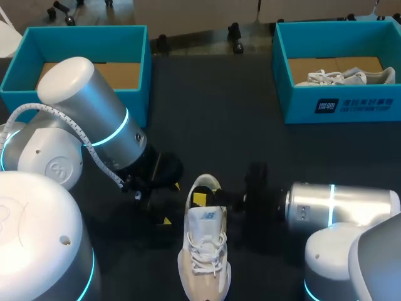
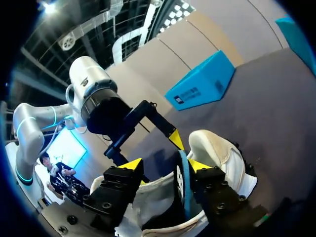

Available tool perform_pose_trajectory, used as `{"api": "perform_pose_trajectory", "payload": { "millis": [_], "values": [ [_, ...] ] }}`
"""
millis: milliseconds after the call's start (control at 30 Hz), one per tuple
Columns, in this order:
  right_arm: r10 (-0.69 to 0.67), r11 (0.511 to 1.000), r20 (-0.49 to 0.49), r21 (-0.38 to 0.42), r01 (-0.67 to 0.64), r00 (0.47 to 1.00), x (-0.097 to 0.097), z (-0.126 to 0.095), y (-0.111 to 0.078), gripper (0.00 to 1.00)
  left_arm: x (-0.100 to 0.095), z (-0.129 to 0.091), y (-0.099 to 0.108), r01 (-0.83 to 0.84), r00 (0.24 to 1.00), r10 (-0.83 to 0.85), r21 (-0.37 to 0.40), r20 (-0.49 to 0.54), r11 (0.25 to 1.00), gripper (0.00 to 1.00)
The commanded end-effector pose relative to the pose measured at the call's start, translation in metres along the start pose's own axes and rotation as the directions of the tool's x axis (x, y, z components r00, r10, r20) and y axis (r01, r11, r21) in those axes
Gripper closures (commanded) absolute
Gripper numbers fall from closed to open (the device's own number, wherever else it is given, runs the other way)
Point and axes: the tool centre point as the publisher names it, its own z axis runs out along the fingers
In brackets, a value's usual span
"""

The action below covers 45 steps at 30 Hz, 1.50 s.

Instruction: Take the shoe out of the shoebox, open the shoe tongue, remove and reinsert the insole, then place the shoe into the shoebox

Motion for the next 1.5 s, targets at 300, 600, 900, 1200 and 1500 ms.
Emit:
{"api": "perform_pose_trajectory", "payload": {
  "millis": [300, 600, 900, 1200, 1500],
  "values": [
    [-0.054, 0.997, 0.051, 0.056, 0.051, 0.997, 0.013, -0.009, 0.024, 0.29, 0.001, 0.001, 0.001, -0.001, 1.000, 0.001, 0.003, 0.002, 1.000, 0.00],
    [-0.024, 0.995, 0.101, 0.096, 0.014, 0.995, 0.017, -0.025, 0.033, 0.36, -0.001, -0.005, 0.002, -0.016, 1.000, 0.016, -0.007, -0.001, 1.000, 0.00],
    [0.015, 0.988, 0.164, 0.151, -0.041, 0.986, 0.025, -0.037, 0.043, 0.42, -0.009, -0.029, 0.011, -0.054, 0.998, 0.054, -0.033, -0.016, 0.998, 0.00],
    [0.072, 0.973, 0.265, 0.193, -0.126, 0.962, 0.035, -0.038, 0.047, 0.60, -0.024, -0.062, 0.025, -0.109, 0.994, 0.107, -0.075, -0.030, 0.991, 0.00],
    [0.108, 0.960, 0.335, 0.207, -0.186, 0.936, 0.043, -0.039, 0.047, 1.00, -0.039, -0.094, 0.041, -0.185, 0.983, 0.181, -0.142, -0.044, 0.972, 0.00]
  ]
}}
